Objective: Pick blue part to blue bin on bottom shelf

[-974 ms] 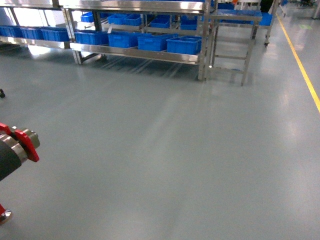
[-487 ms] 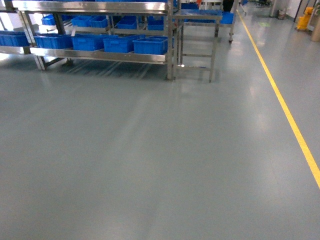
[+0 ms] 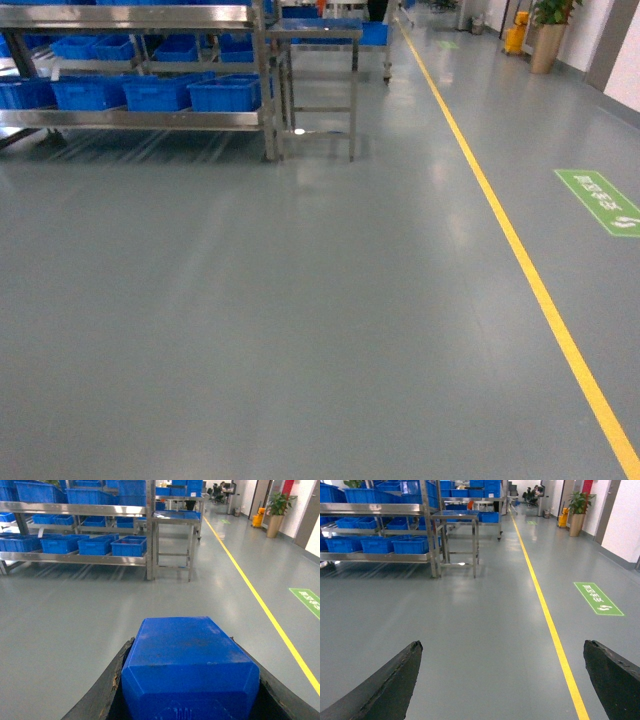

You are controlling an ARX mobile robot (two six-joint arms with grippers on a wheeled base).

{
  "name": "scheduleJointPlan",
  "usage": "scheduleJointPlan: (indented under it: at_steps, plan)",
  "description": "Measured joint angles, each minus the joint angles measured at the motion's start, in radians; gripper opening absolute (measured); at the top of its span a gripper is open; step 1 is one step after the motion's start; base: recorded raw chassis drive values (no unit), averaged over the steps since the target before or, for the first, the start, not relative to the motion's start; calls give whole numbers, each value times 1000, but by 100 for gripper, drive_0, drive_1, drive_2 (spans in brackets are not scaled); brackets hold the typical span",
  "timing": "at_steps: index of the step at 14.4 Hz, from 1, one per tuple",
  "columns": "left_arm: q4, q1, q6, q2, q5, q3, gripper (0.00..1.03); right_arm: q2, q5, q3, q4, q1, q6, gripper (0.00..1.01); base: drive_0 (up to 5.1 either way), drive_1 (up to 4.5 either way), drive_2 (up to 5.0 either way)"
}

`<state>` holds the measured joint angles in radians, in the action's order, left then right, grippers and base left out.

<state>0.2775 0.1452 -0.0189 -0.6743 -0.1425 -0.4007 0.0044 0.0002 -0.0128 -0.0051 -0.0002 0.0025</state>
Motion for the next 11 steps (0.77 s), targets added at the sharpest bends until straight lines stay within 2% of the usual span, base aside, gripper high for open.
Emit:
scheduleJointPlan:
  at_steps: [11]
  plan:
    - [0,0,0,-2,0,0,44,0,0,0,0,0,0,98,-171,-171,-171]
